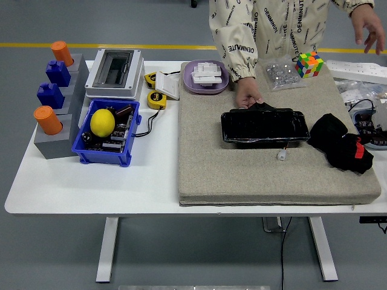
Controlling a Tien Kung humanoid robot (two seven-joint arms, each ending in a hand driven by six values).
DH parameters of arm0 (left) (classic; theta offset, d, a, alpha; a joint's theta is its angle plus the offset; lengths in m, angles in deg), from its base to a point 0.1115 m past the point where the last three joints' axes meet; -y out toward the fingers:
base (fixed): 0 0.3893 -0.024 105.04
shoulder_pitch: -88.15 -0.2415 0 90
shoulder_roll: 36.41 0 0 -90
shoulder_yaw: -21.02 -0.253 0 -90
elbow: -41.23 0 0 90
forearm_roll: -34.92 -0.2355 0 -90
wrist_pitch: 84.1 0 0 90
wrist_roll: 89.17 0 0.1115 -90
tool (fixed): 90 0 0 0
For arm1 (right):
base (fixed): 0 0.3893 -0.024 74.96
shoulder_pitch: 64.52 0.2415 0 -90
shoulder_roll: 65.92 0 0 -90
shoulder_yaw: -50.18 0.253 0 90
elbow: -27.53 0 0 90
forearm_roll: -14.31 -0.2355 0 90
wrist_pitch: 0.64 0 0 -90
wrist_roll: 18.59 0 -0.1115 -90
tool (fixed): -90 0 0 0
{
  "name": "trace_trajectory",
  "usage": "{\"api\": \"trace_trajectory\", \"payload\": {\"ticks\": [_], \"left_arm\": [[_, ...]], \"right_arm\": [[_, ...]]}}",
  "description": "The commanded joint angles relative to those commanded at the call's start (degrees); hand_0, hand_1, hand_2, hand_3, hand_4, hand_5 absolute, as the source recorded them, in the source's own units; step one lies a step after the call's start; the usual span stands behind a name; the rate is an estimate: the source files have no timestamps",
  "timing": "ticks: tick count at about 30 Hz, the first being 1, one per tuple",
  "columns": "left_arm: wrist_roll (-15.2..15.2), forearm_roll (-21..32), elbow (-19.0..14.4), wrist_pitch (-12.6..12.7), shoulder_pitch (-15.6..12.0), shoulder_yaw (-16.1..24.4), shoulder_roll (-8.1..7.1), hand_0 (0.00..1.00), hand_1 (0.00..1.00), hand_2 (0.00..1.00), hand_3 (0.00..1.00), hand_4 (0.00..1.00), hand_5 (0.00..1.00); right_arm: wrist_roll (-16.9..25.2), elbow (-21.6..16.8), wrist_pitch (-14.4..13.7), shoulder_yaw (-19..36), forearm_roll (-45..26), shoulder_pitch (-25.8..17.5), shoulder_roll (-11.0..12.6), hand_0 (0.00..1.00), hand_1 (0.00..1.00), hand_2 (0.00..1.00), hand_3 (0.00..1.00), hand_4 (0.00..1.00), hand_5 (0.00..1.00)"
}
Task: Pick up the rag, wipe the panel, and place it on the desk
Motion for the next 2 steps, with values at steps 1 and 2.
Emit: {"api": "trace_trajectory", "payload": {"ticks": [1,2], "left_arm": [[0.0,0.0,0.0,0.0,0.0,-0.1,-0.02,0.613,0.641,0.654,0.562,0.626,0.437],[0.0,0.0,0.0,0.0,0.1,-0.2,-0.04,0.613,0.641,0.654,0.562,0.626,0.437]], "right_arm": [[0.0,0.0,0.0,0.0,0.0,0.0,0.0,0.939,0.843,0.904,0.900,0.998,0.885],[0.0,0.0,0.0,0.0,0.0,0.0,0.1,0.939,0.843,0.904,0.900,0.998,0.885]]}}
